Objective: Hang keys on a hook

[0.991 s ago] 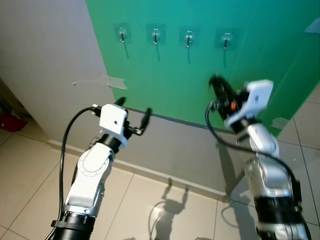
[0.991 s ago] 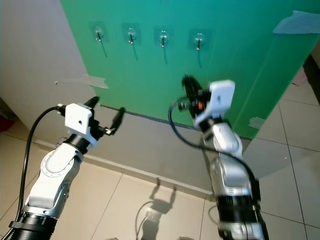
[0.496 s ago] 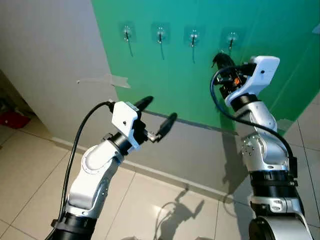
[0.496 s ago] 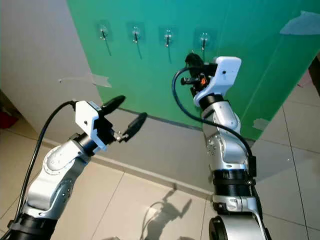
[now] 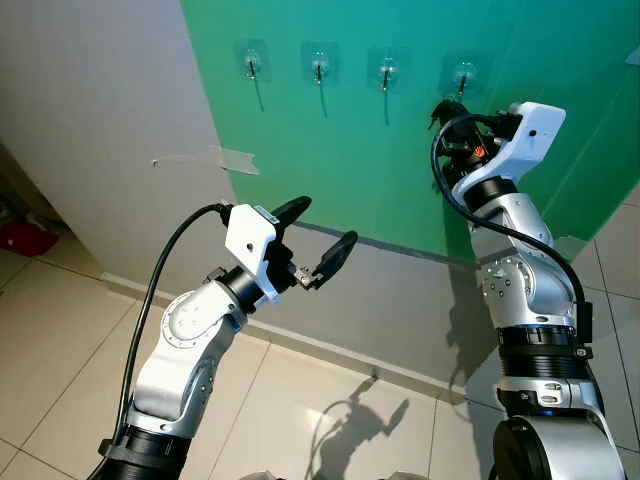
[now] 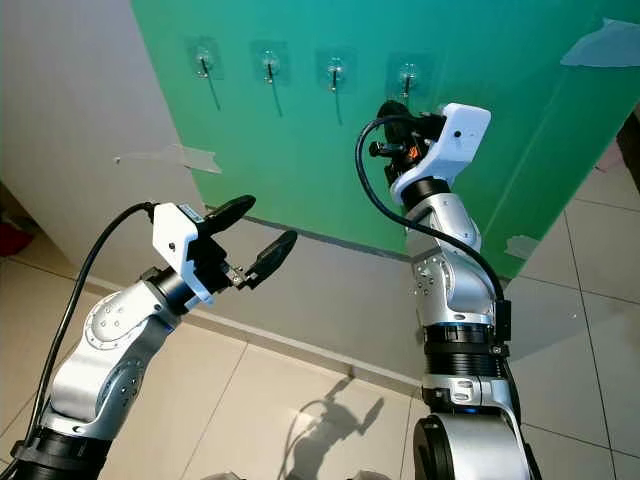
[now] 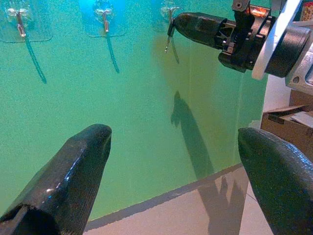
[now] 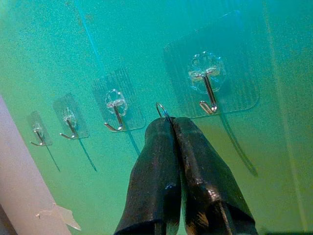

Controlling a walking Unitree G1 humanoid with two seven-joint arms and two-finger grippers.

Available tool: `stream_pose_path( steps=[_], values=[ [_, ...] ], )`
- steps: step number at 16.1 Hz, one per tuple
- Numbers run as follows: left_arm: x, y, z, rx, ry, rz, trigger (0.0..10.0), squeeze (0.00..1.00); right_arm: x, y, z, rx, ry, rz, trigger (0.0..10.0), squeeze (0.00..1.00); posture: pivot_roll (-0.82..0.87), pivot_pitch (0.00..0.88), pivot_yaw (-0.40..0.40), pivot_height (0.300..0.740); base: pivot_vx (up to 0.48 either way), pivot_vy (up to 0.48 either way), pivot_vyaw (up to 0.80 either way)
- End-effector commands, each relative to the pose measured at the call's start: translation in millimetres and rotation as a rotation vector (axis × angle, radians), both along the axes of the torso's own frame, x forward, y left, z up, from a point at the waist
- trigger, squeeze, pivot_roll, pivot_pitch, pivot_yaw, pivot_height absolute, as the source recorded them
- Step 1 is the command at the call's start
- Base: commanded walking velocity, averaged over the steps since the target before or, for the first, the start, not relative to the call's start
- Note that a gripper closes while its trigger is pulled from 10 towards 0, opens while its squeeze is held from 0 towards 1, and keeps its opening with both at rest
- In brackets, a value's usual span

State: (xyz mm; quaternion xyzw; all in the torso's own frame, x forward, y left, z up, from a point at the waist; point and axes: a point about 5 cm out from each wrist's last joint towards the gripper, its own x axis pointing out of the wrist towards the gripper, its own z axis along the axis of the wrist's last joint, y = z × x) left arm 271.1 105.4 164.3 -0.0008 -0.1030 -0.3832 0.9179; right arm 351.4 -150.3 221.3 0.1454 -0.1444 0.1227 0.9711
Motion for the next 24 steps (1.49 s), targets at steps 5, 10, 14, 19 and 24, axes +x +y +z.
stream_pose_path(
  steps=[5, 10, 14, 19, 24],
  values=[
    [-3.5, -1.7, 1.0, 0.033, -0.015, -0.006, 10.0, 0.0, 8.2, -4.4, 4.2, 0.054, 0.028, -0.01, 10.0, 0.0, -0.12, 0.044, 0.048, 0.74, 0.0, 0.0, 0.0],
    [-3.0, -2.2, 1.0, 0.035, -0.014, -0.004, 10.0, 0.0, 13.2, -7.1, 10.3, 0.106, 0.037, -0.016, 10.0, 0.0, -0.11, 0.046, 0.047, 0.74, 0.0, 0.0, 0.0],
    [-3.2, -2.4, 0.6, 0.035, -0.011, -0.006, 10.0, 0.0, 16.2, -5.8, 2.2, 0.086, 0.124, 0.001, 10.0, 0.0, -0.11, 0.047, 0.048, 0.74, 0.0, 0.0, 0.0],
    [-4.6, -2.5, -1.0, 0.039, -0.004, -0.008, 10.0, 0.0, 14.9, 0.2, -9.8, 0.087, 0.204, 0.044, 10.0, 0.0, -0.11, 0.049, 0.046, 0.74, 0.0, 0.0, 0.0],
    [-5.1, -3.3, -1.1, 0.039, -0.005, -0.012, 10.0, 0.0, 9.3, 1.1, -1.3, 0.095, 0.142, 0.102, 10.0, 0.0, -0.11, 0.05, 0.047, 0.74, 0.0, 0.0, 0.0]
  ],
)
